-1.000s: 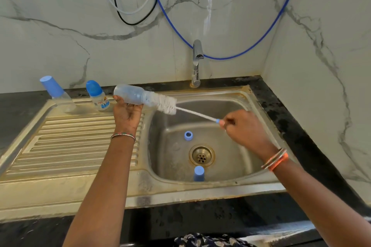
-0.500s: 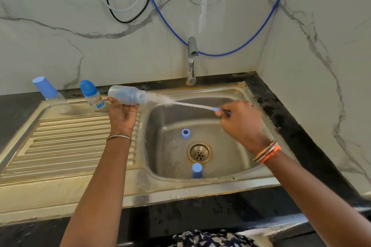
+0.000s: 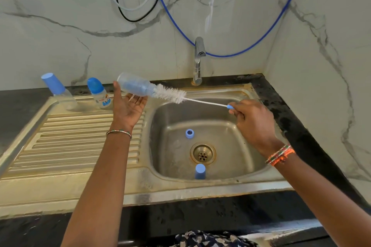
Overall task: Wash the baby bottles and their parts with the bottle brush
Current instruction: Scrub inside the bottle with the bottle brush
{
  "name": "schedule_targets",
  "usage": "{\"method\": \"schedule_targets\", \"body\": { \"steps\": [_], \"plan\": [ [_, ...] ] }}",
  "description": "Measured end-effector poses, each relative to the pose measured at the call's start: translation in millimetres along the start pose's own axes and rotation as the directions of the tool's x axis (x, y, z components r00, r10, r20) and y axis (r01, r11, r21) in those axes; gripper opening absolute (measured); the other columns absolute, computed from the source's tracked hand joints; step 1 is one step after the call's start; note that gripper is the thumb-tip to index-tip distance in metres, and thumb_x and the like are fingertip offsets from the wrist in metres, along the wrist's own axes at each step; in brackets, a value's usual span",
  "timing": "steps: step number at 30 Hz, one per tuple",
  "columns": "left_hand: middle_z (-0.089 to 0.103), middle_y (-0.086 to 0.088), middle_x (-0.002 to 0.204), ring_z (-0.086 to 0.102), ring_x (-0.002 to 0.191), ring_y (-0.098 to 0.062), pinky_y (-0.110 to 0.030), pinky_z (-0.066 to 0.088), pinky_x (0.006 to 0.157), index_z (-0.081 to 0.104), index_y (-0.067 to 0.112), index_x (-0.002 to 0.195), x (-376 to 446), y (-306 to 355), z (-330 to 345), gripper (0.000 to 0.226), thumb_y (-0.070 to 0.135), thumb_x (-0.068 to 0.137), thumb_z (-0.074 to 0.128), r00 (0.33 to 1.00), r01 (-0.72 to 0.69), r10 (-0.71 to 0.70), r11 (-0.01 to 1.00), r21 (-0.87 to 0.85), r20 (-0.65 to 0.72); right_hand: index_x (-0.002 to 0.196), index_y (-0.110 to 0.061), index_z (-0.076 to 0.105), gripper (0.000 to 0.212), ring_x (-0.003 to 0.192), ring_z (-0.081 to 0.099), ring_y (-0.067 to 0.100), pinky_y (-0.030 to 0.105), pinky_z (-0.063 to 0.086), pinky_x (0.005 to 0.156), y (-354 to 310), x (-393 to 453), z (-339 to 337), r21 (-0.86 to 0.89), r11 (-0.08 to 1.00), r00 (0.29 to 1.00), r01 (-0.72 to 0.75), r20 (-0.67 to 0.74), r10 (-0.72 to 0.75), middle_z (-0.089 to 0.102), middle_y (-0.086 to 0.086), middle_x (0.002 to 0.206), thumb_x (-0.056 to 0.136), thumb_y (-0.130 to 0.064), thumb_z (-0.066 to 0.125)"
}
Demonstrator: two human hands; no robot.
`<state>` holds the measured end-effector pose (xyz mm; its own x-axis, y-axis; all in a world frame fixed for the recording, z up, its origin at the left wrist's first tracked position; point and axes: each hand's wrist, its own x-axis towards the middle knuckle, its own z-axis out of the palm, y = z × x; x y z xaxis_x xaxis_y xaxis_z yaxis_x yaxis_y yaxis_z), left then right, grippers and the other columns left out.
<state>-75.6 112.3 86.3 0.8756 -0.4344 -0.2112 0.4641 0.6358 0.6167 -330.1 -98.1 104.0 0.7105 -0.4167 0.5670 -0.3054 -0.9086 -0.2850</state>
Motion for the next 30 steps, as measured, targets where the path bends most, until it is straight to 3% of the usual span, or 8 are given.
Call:
{"method": "schedule_targets", "body": {
  "steps": [6,9,13,17,20,24,27,30],
  "plan": [
    [0.06,-0.018,0.117,0.064,0.104,-0.028,-0.043,0.051,0.092,0.047,0.011,0.123,-3.7,-5.8,5.4,0.049,0.05,0.094,0.045,0.999,-0.044,0.042,0.995,0.093,0.028,0.09,-0.01,0.074,0.029,0.068,0.057,0.029,0.032,0.04,0.06,7.2,-1.0,2.0,-0.223,0.965,0.968,0.141,-0.172,-0.181,0.067,0.005,0.076,0.069,0.009,0.066],
    [0.068,-0.012,0.098,0.069,0.089,-0.021,-0.036,0.055,0.085,0.049,0.012,0.108,-8.4,-6.6,6.3,0.026,0.036,0.097,0.047,0.996,-0.087,0.082,0.982,0.166,0.04,0.08,-0.012,0.074,0.013,0.05,0.049,0.017,0.022,0.033,0.049,-2.7,9.7,-13.6,0.091,0.988,0.959,-0.126,0.267,0.098,0.058,0.003,0.057,0.086,-0.012,0.062],
    [0.073,-0.006,0.086,0.07,0.087,-0.017,-0.032,0.056,0.084,0.049,0.012,0.11,-10.7,-9.3,4.8,0.033,0.04,0.1,0.035,0.986,-0.117,0.104,0.988,0.097,0.132,0.078,-0.006,0.062,0.033,0.032,0.025,0.004,0.016,0.021,0.034,-0.7,22.5,-23.5,0.312,0.488,0.428,-0.815,0.892,0.144,0.039,-0.003,0.046,0.099,-0.019,0.041],
    [0.069,-0.01,0.098,0.07,0.087,-0.016,-0.032,0.056,0.084,0.048,0.01,0.11,-10.2,-16.6,5.6,0.034,0.041,0.099,0.037,0.993,-0.114,0.107,0.981,0.155,0.051,0.089,-0.02,0.075,0.015,0.059,0.058,0.015,0.025,0.038,0.054,-0.9,7.3,-11.8,0.013,0.993,0.968,-0.119,0.222,0.113,0.066,-0.003,0.069,0.088,-0.011,0.062],
    [0.06,-0.018,0.111,0.067,0.094,-0.023,-0.032,0.058,0.077,0.042,0.003,0.124,-8.8,-19.4,5.1,0.048,0.042,0.095,0.047,0.998,-0.062,0.064,0.993,0.098,-0.02,0.088,-0.016,0.076,0.028,0.072,0.063,0.027,0.032,0.039,0.064,5.7,2.9,-1.7,-0.196,0.97,0.953,0.145,-0.238,-0.19,0.072,0.0,0.08,0.07,0.005,0.069],
    [0.062,-0.016,0.108,0.069,0.091,-0.021,-0.031,0.058,0.078,0.047,0.007,0.112,-10.1,-24.5,-2.9,0.038,0.042,0.097,0.043,0.998,-0.057,0.055,0.995,0.08,0.028,0.086,-0.02,0.077,0.016,0.062,0.062,0.021,0.026,0.043,0.054,-2.4,6.9,-3.3,0.031,0.999,0.998,-0.026,-0.059,0.027,0.071,-0.002,0.072,0.079,-0.007,0.069],
    [0.071,-0.013,0.093,0.071,0.086,-0.019,-0.033,0.058,0.078,0.044,0.008,0.115,-11.6,-17.4,-6.2,0.043,0.043,0.091,0.048,0.993,-0.062,0.058,0.998,0.03,0.105,0.077,-0.01,0.069,0.025,0.038,0.037,0.009,0.018,0.029,0.04,-1.9,18.7,-15.2,0.194,0.76,0.578,-0.62,0.768,0.275,0.048,0.0,0.047,0.092,-0.018,0.051],
    [0.071,-0.013,0.092,0.07,0.089,-0.02,-0.037,0.056,0.083,0.045,0.006,0.115,-9.6,-9.5,-0.5,0.065,0.045,0.069,0.068,0.978,-0.071,0.073,0.997,-0.016,0.194,0.076,-0.006,0.057,0.036,0.032,0.022,0.004,0.015,0.017,0.033,0.7,17.8,-12.8,0.201,0.468,0.256,-0.86,0.965,0.058,0.034,-0.001,0.046,0.1,-0.019,0.033]
  ]
}}
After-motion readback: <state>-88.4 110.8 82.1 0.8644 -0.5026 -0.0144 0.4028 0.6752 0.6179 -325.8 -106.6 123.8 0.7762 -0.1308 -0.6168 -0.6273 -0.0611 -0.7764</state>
